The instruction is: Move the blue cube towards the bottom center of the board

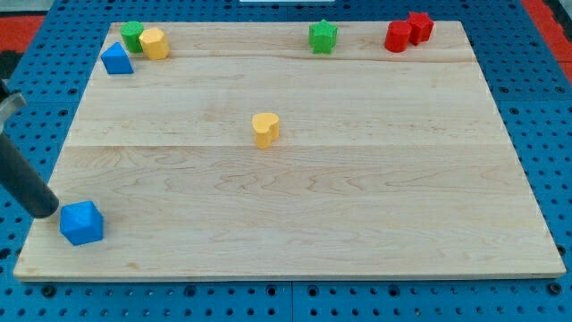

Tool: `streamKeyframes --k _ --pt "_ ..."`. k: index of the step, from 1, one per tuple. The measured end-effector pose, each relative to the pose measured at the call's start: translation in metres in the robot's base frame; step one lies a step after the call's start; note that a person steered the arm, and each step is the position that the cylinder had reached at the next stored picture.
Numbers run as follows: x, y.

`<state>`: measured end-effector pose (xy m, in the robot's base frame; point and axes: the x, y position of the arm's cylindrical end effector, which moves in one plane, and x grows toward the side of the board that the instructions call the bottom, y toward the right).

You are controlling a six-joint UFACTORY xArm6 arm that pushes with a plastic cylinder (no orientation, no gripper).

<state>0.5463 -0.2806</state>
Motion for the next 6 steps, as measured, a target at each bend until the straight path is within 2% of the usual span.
streamKeyframes --k 1,3,4,6 --pt "0.022 0.000" --pt "0.000 0.029" --pt "0.002 0.053" --pt "0.037 0.069"
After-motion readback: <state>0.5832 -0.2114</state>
